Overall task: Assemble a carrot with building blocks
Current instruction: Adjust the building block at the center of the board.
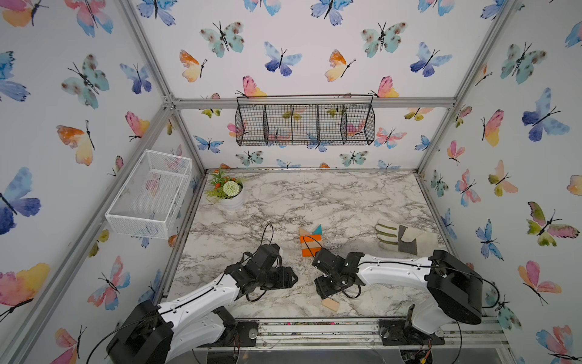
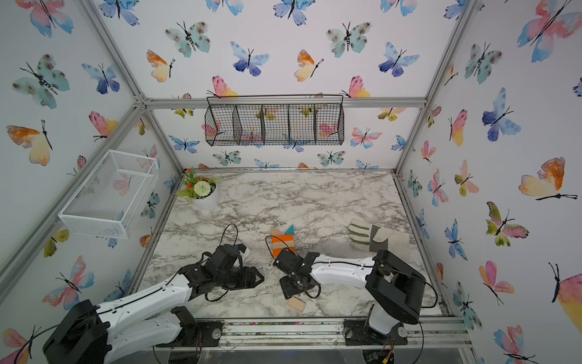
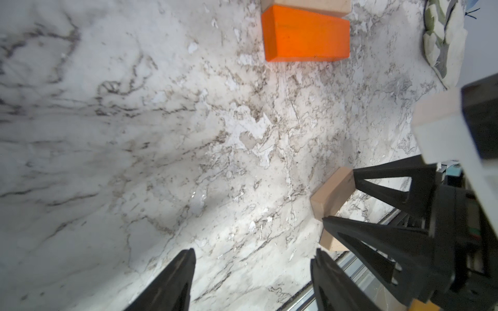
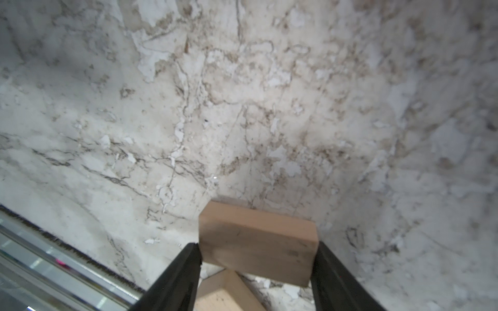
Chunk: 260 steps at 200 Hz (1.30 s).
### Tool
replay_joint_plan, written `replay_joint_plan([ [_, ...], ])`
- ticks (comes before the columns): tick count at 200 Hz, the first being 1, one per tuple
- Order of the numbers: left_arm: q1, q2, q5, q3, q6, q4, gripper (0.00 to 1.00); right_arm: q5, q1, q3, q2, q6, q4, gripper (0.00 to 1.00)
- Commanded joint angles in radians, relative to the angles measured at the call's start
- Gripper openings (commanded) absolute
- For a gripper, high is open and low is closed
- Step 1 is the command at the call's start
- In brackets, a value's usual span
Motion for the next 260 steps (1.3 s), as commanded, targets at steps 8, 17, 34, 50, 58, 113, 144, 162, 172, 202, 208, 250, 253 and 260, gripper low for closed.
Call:
replay_joint_plan([
  [8,0.017,-0.028,0.027,0.009,0.040,-0.052,0.73,0.057,0.007,0.024,0.040,0.044,-0.030,0.59],
  [17,0.019,-0.033,0.029,0.010,0.046,-0.055,0.73,0.059,0.006,0.033,0.046,0.049,-0.028,0.60],
  [34,0.021,-0.035,0.036,0.013,0.058,-0.066,0.73,0.066,0.007,0.062,0.061,0.045,-0.028,0.60],
  [50,0.022,-0.037,0.038,0.014,0.066,-0.073,0.73,0.079,0.007,0.116,0.087,0.029,-0.038,0.60],
  [58,0.024,-0.038,0.039,0.013,0.070,-0.073,0.73,0.090,0.007,0.154,0.108,0.017,-0.051,0.61],
  [113,0.041,-0.055,0.052,0.014,0.094,-0.090,0.73,0.109,0.005,0.271,0.215,0.004,-0.090,0.61],
  [144,0.050,-0.069,0.056,0.017,0.104,-0.102,0.73,0.120,0.005,0.259,0.189,0.019,-0.102,0.64],
  [162,0.052,-0.083,0.063,0.001,0.089,-0.090,0.73,0.117,0.005,0.221,0.147,0.025,-0.087,0.73],
  [172,0.053,-0.090,0.070,-0.012,0.080,-0.077,0.73,0.102,0.005,0.194,0.124,0.025,-0.070,0.77],
  [202,0.056,-0.092,0.077,-0.024,0.072,-0.067,0.73,0.092,0.005,0.153,0.109,0.030,-0.080,0.93],
  [208,0.056,-0.092,0.078,-0.026,0.071,-0.068,0.73,0.090,0.005,0.147,0.109,0.032,-0.078,0.96],
  [250,0.056,-0.096,0.087,-0.035,0.070,-0.071,0.73,0.080,0.005,0.131,0.109,0.056,-0.041,0.95],
  [253,0.056,-0.097,0.087,-0.034,0.071,-0.072,0.73,0.079,0.005,0.131,0.114,0.057,-0.038,0.95],
  [260,0.056,-0.096,0.087,-0.034,0.073,-0.074,0.73,0.073,0.005,0.135,0.124,0.058,-0.032,0.93],
])
